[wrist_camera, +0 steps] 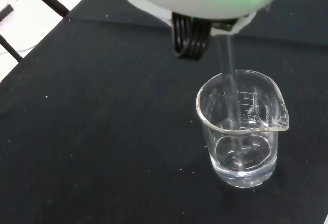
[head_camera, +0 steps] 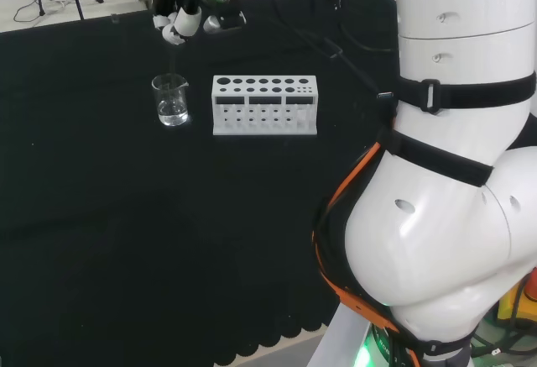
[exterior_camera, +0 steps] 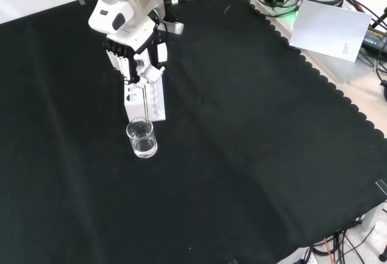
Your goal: Put the glass rod back on the white test tube rack.
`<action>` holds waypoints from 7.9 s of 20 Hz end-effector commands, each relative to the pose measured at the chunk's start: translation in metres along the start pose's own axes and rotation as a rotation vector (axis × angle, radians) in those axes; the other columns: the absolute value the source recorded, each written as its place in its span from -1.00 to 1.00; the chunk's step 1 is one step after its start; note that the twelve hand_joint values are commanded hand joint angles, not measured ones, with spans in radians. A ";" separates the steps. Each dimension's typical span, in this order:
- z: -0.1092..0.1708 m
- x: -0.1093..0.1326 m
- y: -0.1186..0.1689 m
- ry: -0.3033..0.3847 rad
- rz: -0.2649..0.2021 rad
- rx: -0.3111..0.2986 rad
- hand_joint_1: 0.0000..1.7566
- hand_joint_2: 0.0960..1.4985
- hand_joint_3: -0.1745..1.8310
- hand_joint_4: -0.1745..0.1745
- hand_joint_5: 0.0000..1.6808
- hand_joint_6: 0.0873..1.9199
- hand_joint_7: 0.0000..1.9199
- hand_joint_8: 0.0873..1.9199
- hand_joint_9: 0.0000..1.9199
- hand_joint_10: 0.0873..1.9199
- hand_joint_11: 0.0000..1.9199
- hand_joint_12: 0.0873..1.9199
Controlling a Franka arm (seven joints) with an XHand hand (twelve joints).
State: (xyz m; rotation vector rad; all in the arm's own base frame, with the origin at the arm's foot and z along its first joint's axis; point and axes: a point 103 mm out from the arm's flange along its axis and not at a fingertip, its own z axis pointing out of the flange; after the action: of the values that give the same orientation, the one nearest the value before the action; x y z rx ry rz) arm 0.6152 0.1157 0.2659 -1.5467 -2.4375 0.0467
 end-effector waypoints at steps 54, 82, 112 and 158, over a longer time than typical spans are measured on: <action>-0.115 -0.137 -0.107 0.038 0.234 -0.197 0.50 -0.28 0.02 -1.00 0.32 -0.22 0.33 0.00 0.66 -0.06 0.45 0.08; -0.107 -0.173 -0.190 0.010 0.342 -0.239 0.50 -0.28 0.02 -1.00 0.32 -0.22 0.33 0.00 0.66 -0.06 0.45 0.08; -0.077 -0.171 -0.175 0.042 0.326 -0.194 0.50 -0.28 0.02 -1.00 0.32 -0.22 0.33 0.00 0.66 -0.06 0.45 0.08; -0.006 -0.197 -0.148 0.100 0.338 -0.057 0.50 -0.28 0.02 -1.00 0.32 -0.22 0.33 0.00 0.66 -0.06 0.44 0.08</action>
State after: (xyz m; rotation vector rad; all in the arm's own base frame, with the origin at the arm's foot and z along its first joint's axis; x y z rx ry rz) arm 0.5656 -0.1242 0.2588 -1.9213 -2.0990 -0.0329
